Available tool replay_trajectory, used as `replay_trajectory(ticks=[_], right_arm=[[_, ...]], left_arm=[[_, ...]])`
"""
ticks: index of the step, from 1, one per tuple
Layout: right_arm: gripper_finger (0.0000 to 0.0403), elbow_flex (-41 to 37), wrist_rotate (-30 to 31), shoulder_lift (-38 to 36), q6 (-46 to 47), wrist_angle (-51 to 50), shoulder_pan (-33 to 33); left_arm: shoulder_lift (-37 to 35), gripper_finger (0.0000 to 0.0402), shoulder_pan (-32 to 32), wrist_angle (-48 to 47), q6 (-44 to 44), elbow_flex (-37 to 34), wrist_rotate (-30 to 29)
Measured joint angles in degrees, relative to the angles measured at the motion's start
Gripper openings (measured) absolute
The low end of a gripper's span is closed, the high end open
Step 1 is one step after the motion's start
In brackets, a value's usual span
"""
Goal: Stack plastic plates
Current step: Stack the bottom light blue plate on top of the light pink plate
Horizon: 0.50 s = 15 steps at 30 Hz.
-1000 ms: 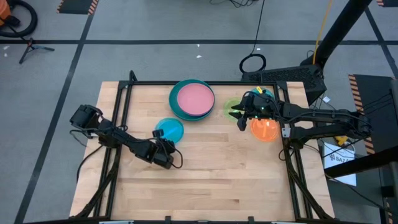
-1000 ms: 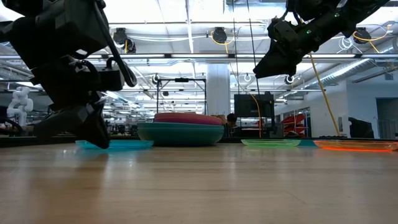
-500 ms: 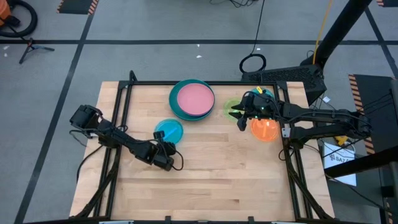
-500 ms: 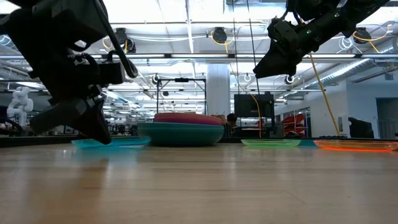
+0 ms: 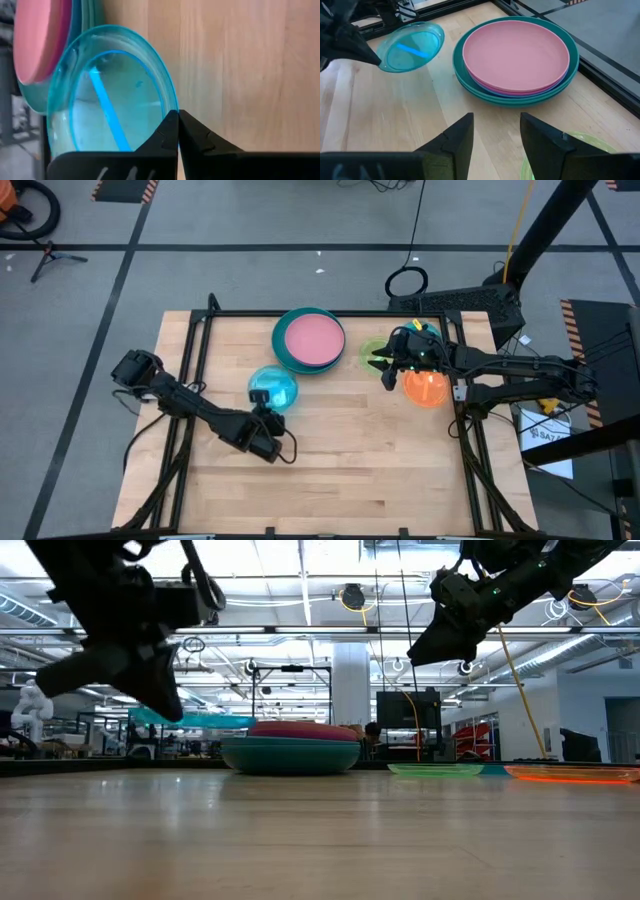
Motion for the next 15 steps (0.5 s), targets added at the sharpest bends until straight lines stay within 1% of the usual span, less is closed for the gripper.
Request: replay_trajectory(ticks=[4, 8, 15], right_arm=[[0.0155, 0.0, -0.02, -0.02, 0.02, -0.2, 0.01], [0.0155, 0.0, -0.02, -0.02, 0.02, -0.25, 0.01], [0.0155, 0.0, -0.02, -0.02, -0.09, -0.29, 0.01]], left_arm=[[0.02, 0.0001, 0.48, -1.33, 6.8, 2.96, -1.31], [0.02, 0.0001, 2.48, -3.19, 14.44, 5.78, -2.38], [0.02, 0.0001, 9.81, -2.57, 28.97, 10.41, -2.38]])
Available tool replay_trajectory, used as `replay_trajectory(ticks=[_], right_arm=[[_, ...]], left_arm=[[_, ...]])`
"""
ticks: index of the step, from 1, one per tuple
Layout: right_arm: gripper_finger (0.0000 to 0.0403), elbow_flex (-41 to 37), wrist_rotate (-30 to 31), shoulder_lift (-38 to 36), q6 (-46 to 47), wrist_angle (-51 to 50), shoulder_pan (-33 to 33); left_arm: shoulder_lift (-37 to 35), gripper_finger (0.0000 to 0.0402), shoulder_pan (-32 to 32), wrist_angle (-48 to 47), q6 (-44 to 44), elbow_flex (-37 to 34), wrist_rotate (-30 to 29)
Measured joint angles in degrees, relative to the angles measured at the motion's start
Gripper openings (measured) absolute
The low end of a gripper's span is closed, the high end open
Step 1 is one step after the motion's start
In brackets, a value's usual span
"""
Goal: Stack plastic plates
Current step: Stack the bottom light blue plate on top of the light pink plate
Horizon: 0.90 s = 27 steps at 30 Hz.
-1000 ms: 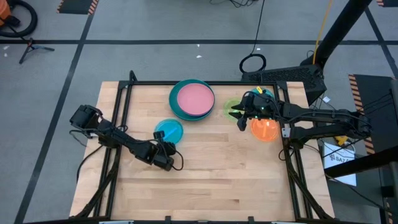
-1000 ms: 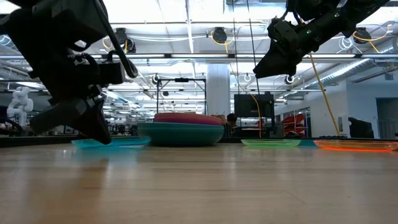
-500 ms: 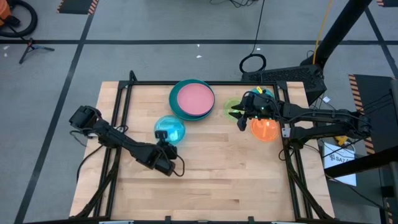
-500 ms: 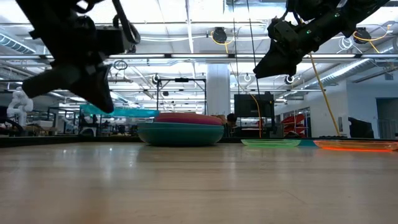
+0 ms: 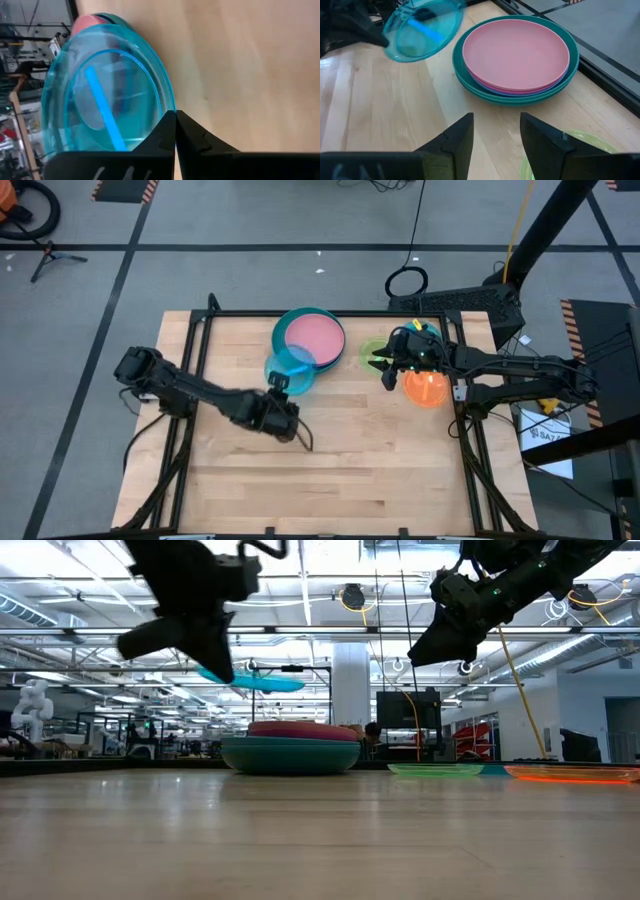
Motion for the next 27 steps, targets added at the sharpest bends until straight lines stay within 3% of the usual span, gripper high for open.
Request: replay_trajectory(ticks=[3, 12, 21, 27], right_arm=[[0.0155, 0.0, 0.0, 0.0, -0.06, 0.0, -0.01], [0.0155, 0.0, 0.0, 0.0, -0.28, 0.0, 0.0], [0.0155, 0.0, 0.0, 0.0, -1.36, 0.0, -0.02], [0.0155, 0.0, 0.0, 0.0, -1.38, 0.0, -0.02]], left_arm=[[0.0, 0.0001, 4.4, 2.9, 6.83, 0.83, 1.35], [0.0, 0.0001, 19.56, 17.96, 22.26, 0.86, 17.67], [0.0, 0.0006, 29.92, 24.03, 22.27, 0.86, 31.97], [0.02, 0.0008, 32.56, 25.75, 20.25, 0.86, 33.64]])
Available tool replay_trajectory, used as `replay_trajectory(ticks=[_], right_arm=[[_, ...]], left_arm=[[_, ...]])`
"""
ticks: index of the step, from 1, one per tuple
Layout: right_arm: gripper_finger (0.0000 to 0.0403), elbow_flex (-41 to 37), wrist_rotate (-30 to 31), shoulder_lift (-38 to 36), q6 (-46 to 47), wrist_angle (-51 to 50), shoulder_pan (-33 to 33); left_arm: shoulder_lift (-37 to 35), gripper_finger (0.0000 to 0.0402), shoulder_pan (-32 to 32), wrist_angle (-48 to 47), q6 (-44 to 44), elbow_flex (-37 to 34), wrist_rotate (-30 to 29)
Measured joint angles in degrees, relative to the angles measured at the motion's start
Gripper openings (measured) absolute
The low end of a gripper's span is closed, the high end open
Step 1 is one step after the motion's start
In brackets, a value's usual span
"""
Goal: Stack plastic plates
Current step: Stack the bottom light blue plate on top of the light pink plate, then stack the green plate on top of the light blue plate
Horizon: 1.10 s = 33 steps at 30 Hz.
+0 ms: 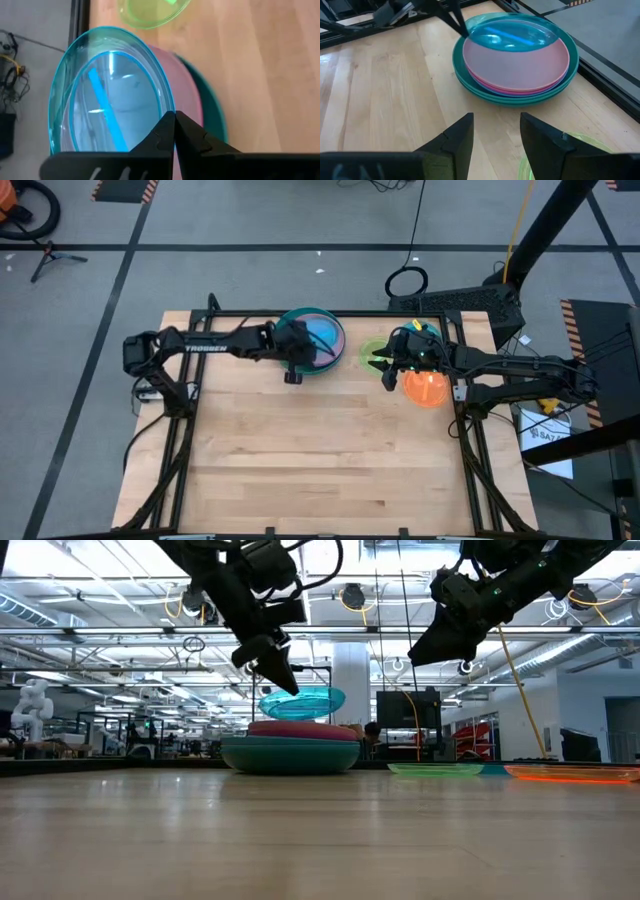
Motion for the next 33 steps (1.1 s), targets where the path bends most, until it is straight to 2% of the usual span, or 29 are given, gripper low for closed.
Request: replay_trajectory(ticks=[3, 8, 15, 21, 25, 33], right_arm=[[0.0155, 0.02, 0.0, 0.0, 0.0, 0.0, 0.0], [0.0155, 0.02, 0.0, 0.0, 0.0, 0.0, 0.0], [0.0155, 0.02, 0.0, 0.0, 0.0, 0.0, 0.0], [0.0155, 0.02, 0.0, 0.0, 0.21, 0.0, 0.0], [0.0155, 0.02, 0.02, 0.0, 3.73, 0.0, 0.0], [0.0155, 0.02, 0.24, 0.0, 12.01, -0.98, 0.98]], left_arm=[[0.67, 0.0009, 0.69, 0.71, -0.72, 0.0, 0.2], [0.87, 0.0025, 1.99, 0.8, -2.07, 0.0, 4.26], [0.99, 0.0054, 2.74, 1.05, -2.44, 0.0, 4.47], [0.99, 0.0057, 2.74, 1.24, -3.54, 0.0, 4.5], [0.99, 0.0058, 2.1, -0.36, -2.62, 0.0, 4.54], [-4.3, 0.0056, 2.19, -8.2, 0.7, -0.33, 17.81]])
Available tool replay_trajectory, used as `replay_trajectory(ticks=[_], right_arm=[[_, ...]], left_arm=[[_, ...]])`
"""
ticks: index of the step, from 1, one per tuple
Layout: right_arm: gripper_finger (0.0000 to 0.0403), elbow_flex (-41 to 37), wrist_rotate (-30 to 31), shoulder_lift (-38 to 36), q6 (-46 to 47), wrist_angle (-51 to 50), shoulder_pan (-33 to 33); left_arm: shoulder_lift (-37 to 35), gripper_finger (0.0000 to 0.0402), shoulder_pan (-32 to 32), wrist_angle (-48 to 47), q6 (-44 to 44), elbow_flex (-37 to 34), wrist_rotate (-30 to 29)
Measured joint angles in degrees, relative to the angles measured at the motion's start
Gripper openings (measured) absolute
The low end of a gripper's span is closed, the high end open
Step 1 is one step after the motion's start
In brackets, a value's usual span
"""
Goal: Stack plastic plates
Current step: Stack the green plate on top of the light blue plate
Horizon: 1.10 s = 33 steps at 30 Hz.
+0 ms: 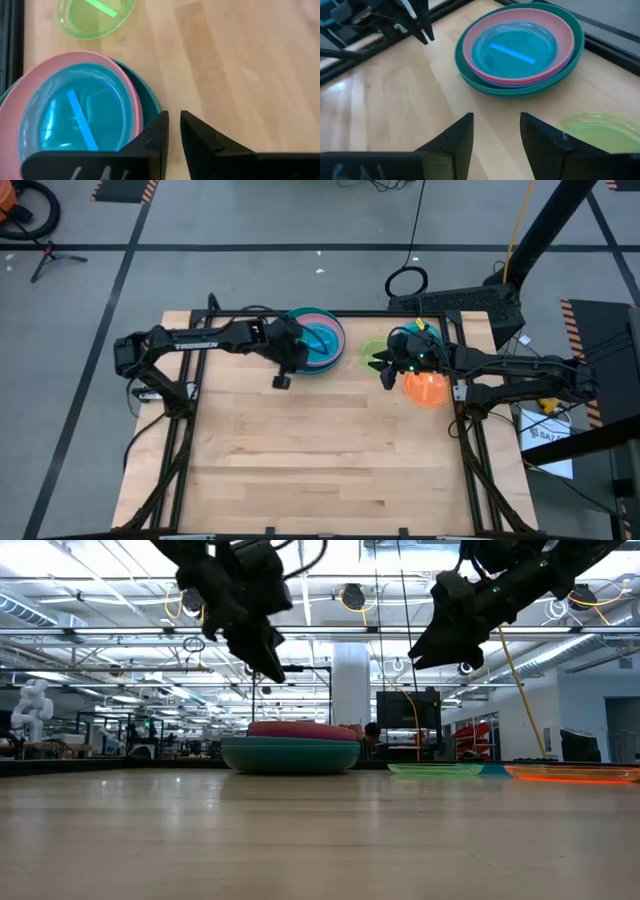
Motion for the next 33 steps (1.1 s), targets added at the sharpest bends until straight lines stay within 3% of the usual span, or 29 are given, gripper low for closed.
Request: replay_trajectory(ticks=[8, 16, 22, 33], right_arm=[[0.0155, 0.01, 0.23, 0.0, 1.38, 8.25, 4.89], [0.0155, 0.46, 10.34, -0.02, 1.58, 9.13, 8.47], [0.0155, 8.37, 15.34, 2.43, 2.01, -3.37, 8.4], [0.0155, 29.51, 16.24, 18.87, -3.41, -31.31, 8.35]], left_arm=[[-10.8, 0.0036, 0.49, -0.36, -1.96, -7.86, 1.31], [-27.3, 0.0035, -0.95, 9.37, -5.6, -20.87, 1.13], [-40.06, 0.0035, -0.98, 19.96, -9.87, -27.1, 0.19], [-51.59, 0.0035, -1.02, 14.73, -16.27, -27.91, -4.94]])
